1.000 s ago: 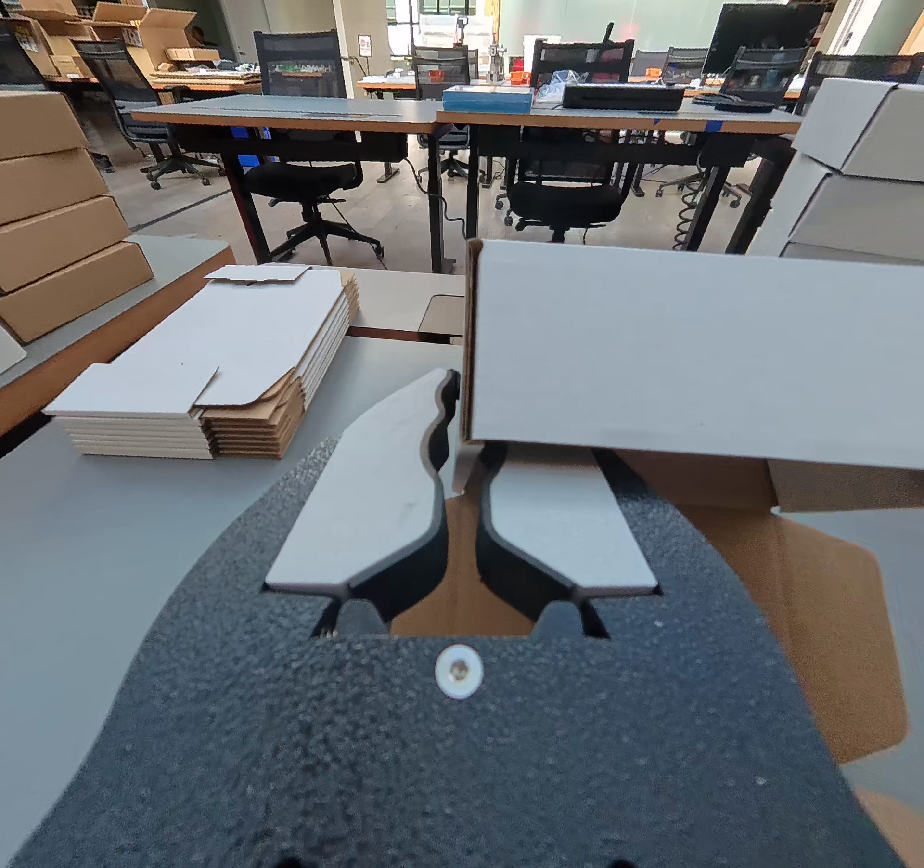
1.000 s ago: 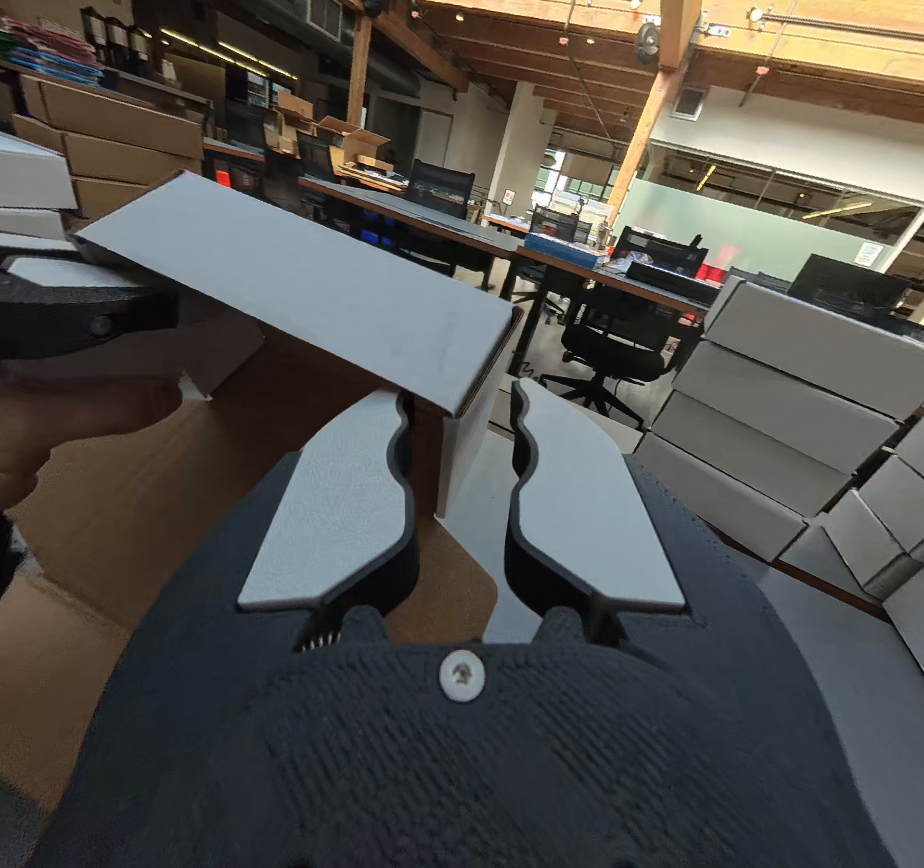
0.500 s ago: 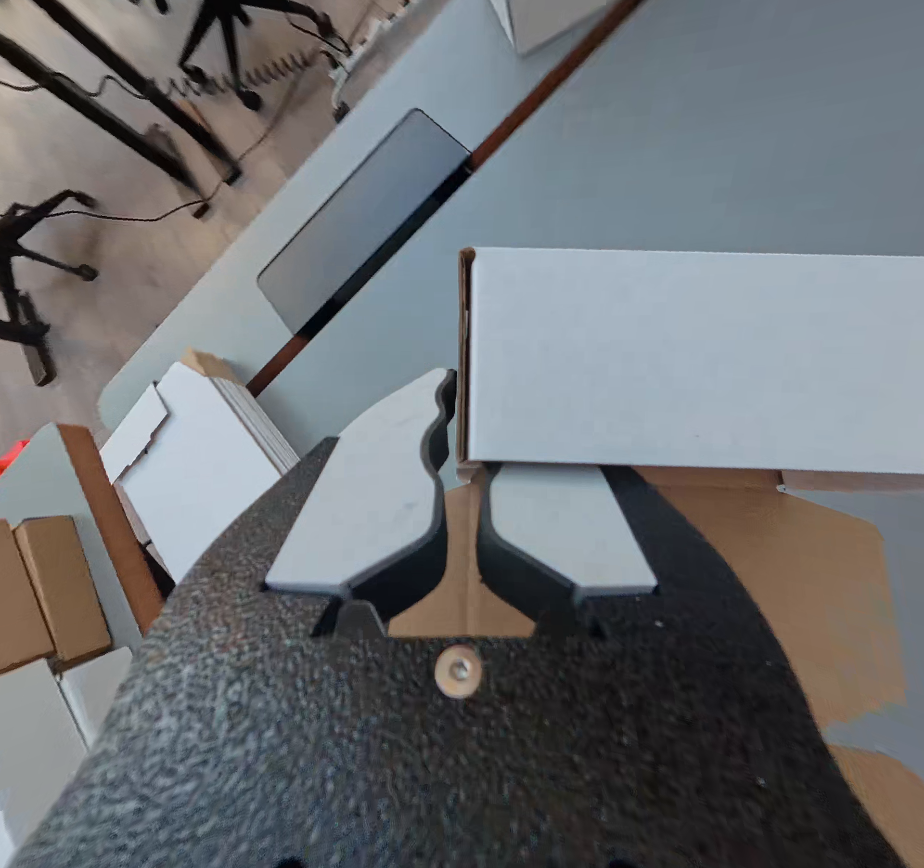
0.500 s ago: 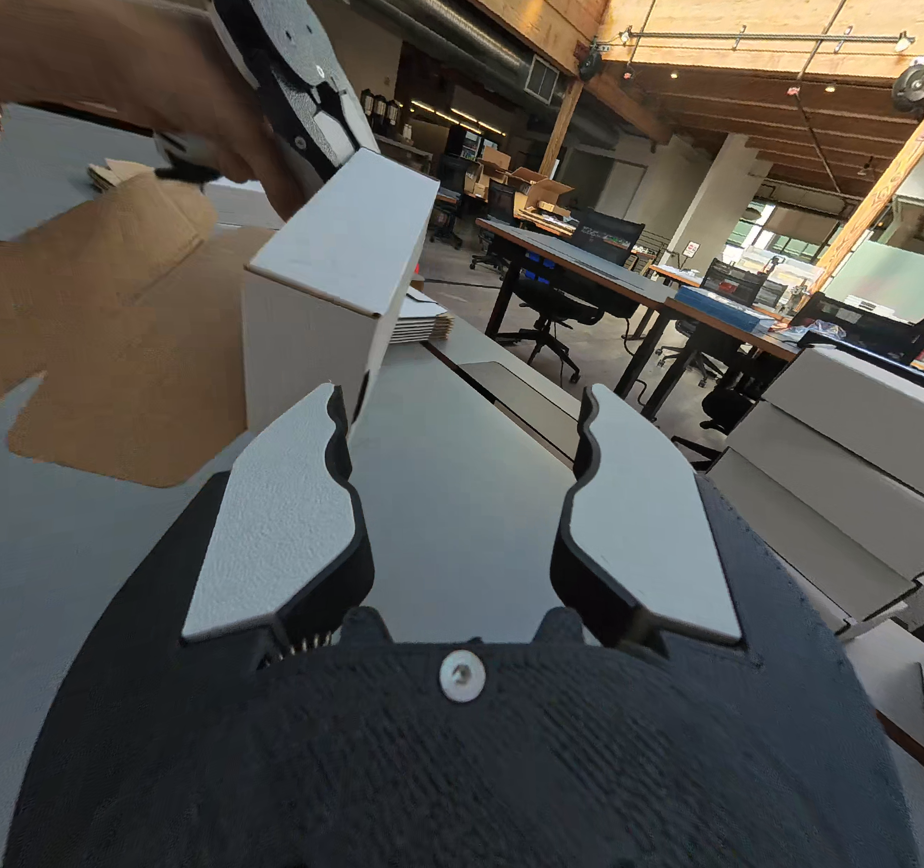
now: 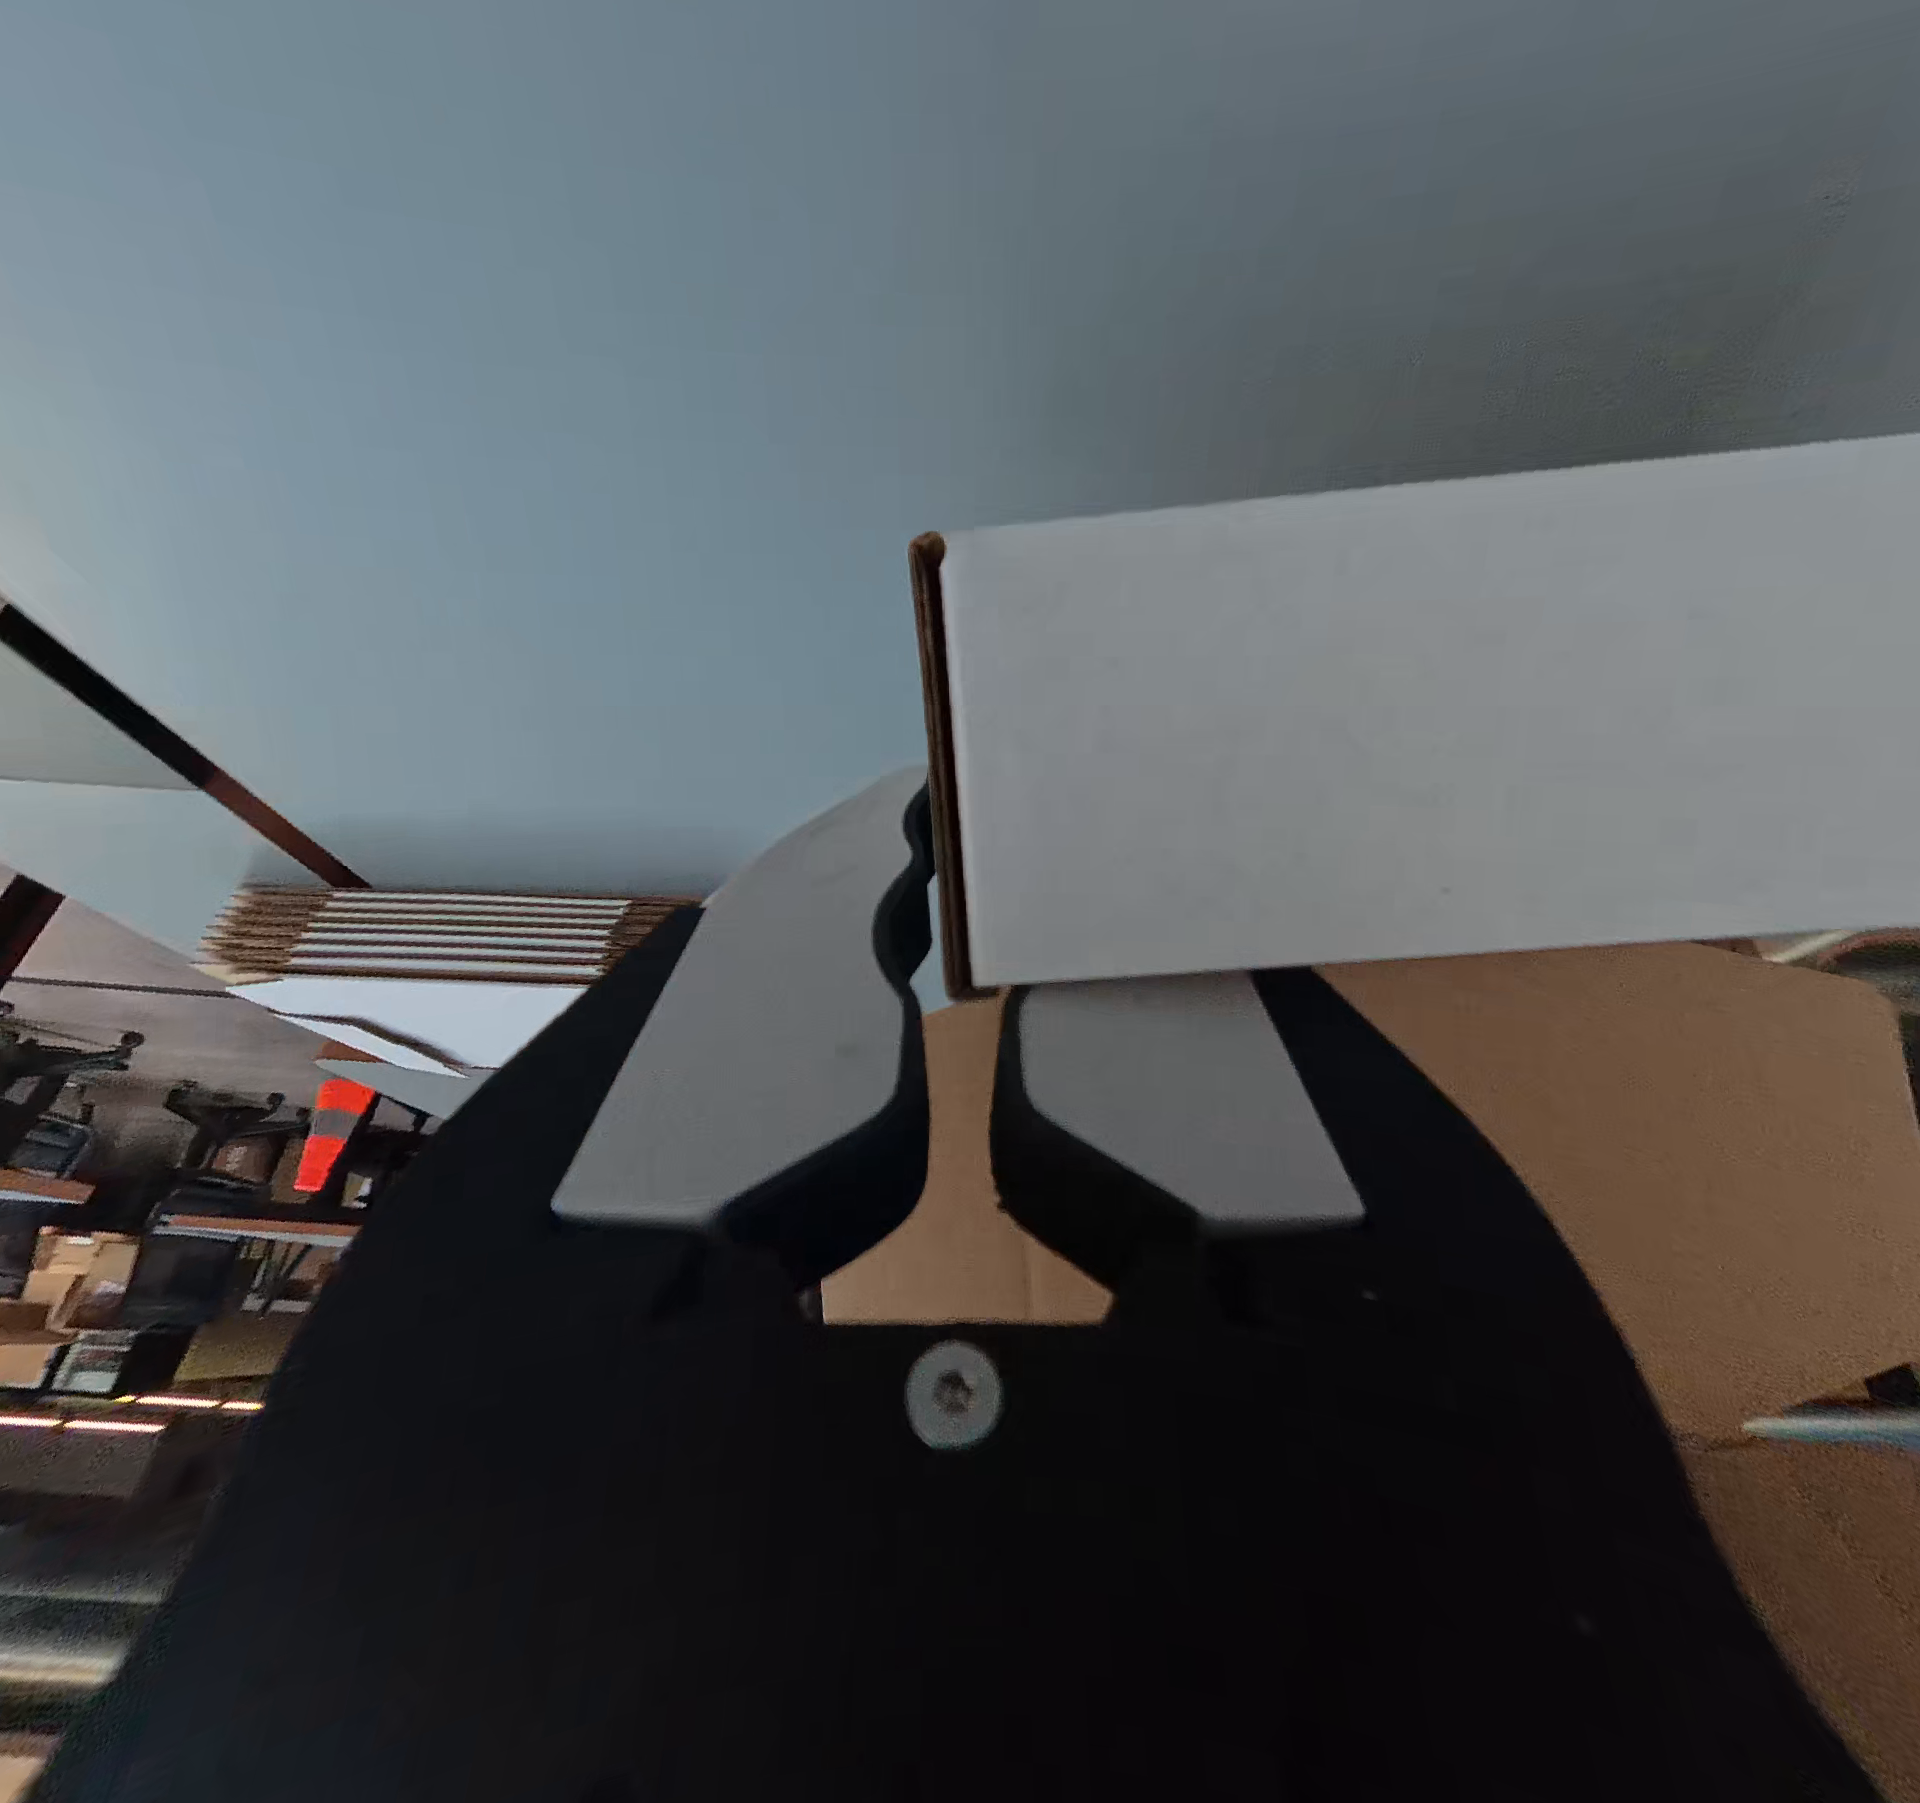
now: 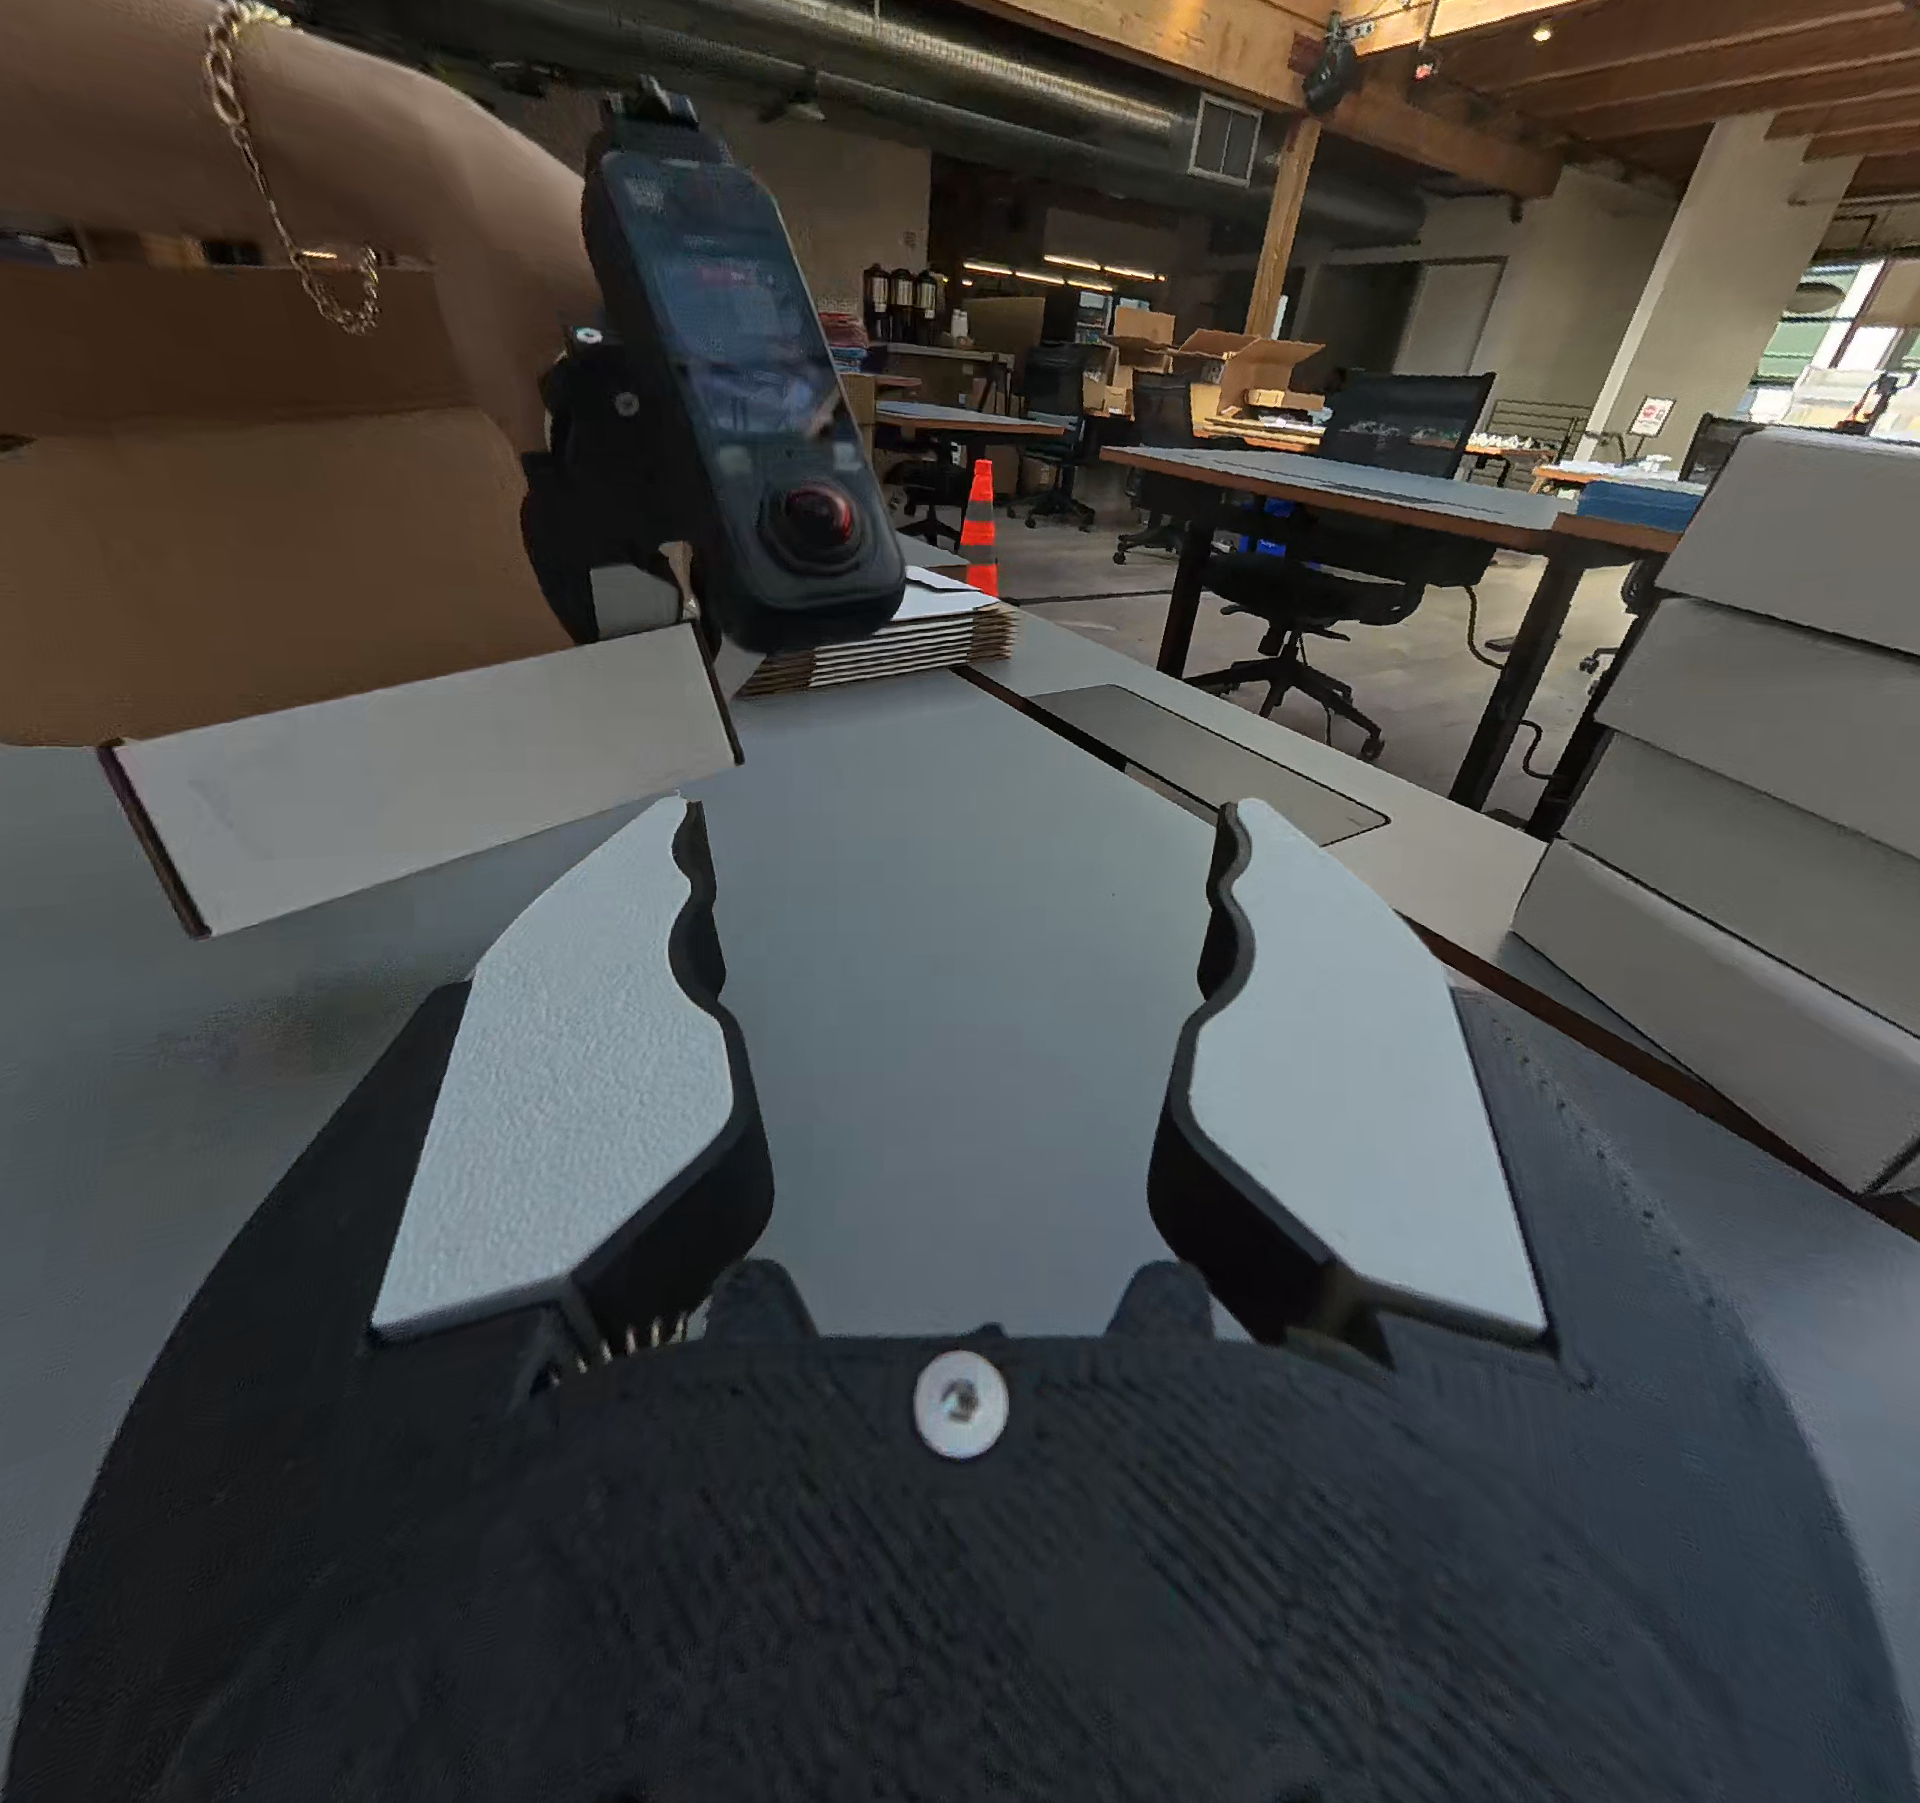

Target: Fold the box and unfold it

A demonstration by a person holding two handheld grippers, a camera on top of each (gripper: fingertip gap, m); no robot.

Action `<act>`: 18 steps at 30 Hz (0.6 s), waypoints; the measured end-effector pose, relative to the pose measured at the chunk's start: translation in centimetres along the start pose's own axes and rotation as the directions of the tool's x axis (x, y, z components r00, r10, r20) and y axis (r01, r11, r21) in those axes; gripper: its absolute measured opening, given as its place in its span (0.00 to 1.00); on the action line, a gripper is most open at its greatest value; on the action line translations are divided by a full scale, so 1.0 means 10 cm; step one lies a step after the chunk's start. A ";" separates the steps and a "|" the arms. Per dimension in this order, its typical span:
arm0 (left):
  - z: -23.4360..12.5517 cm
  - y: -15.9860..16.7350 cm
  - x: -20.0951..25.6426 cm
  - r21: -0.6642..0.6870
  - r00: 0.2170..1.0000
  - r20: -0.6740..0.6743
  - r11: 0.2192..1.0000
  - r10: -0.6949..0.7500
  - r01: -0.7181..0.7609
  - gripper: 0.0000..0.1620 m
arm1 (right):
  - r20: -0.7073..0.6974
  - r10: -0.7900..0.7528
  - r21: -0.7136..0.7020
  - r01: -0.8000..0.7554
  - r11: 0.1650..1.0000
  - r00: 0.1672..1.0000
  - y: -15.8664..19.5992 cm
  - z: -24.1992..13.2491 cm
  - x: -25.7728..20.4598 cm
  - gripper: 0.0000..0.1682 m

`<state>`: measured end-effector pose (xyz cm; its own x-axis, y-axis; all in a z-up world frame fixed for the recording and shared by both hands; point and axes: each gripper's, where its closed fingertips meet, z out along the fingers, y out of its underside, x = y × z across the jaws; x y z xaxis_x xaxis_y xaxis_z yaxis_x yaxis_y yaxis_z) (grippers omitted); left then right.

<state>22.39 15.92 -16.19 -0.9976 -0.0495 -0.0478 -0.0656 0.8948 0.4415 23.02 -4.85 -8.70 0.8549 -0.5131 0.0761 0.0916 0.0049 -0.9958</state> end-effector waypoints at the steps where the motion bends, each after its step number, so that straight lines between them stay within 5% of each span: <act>1: 0.08 -0.02 0.06 -0.060 0.998 -0.019 0.997 0.053 -0.054 0.04 | -0.005 0.019 0.007 -0.019 1.000 1.000 0.00 -0.02 0.04 0.54; 8: 0.46 -0.13 0.25 -0.292 0.969 -0.095 0.924 0.227 -0.245 0.04 | -0.037 0.052 0.020 -0.051 0.998 0.998 0.03 -0.11 0.18 0.53; 18: 0.54 -0.19 0.27 -0.360 0.983 -0.051 0.915 0.178 -0.184 0.05 | -0.052 0.034 -0.036 -0.036 0.999 0.998 0.13 -0.10 0.21 0.50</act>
<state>19.95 16.45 -22.02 -0.9931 0.0876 0.0776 0.1164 0.6679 0.7351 24.41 -6.83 -9.87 0.8299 -0.5565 0.0390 0.0420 -0.0073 -0.9991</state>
